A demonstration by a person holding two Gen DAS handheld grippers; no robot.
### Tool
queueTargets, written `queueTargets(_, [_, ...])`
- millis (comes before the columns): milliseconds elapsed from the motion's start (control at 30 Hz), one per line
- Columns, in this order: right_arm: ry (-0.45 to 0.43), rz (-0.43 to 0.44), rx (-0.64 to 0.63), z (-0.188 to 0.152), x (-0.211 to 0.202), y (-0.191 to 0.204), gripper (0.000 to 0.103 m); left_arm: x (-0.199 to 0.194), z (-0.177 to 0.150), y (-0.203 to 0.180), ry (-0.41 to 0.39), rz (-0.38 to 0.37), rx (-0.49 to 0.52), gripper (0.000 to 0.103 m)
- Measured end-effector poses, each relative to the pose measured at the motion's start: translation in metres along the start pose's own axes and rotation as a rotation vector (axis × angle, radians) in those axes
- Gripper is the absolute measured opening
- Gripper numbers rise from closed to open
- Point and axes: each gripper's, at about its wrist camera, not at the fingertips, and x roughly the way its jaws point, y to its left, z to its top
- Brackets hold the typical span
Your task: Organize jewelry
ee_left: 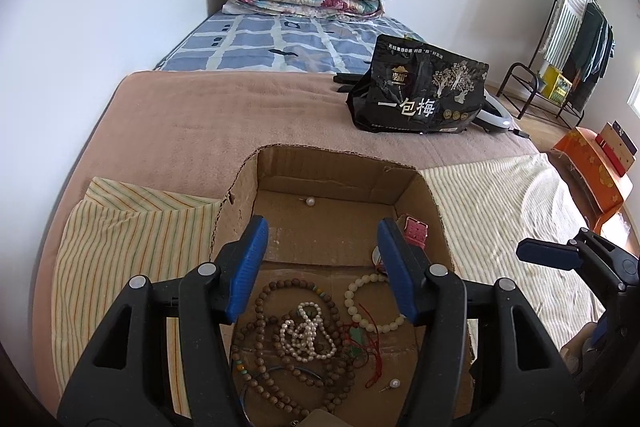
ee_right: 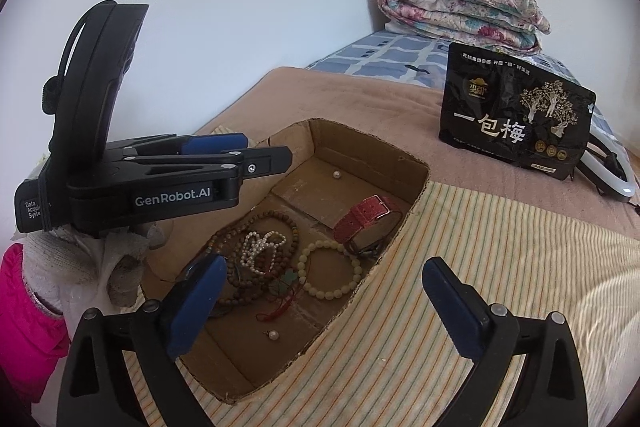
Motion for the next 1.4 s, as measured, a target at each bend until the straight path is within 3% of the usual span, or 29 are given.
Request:
queueTargets(233, [-0.018, -0.04, -0.017, 0.001, -0.013, 0.003, 0.103, -0.014, -0.002, -0.009, -0.01, 0.013, 0.02, 0.059])
queueTargets(367, [-0.034, -0.056, -0.024, 0.001, -0.024, 0.006, 0.103, -0.028, -0.003, -0.015, -0.025, 0.016, 0.022, 0.069])
queueTargets(900, [-0.106, -0.085, -0.038, -0.008, -0.078, 0.018, 0.103, -0.104, -0.007, -0.039, -0.126, 0.068, 0.034, 0.07])
queueTargets(1000, [-0.123, -0.101, -0.034, -0.011, -0.089, 0.017, 0.103, -0.123, -0.009, -0.046, -0.152, 0.086, 0.044, 0.083])
queueTargets(1200, [-0.149, -0.141, -0.042, -0.019, -0.114, 0.013, 0.103, -0.159, -0.015, -0.06, -0.199, 0.106, 0.057, 0.086])
queueTargets(1400, [-0.173, -0.179, -0.031, -0.029, -0.138, 0.006, 0.103, -0.19, -0.028, -0.08, -0.235, 0.111, 0.073, 0.098])
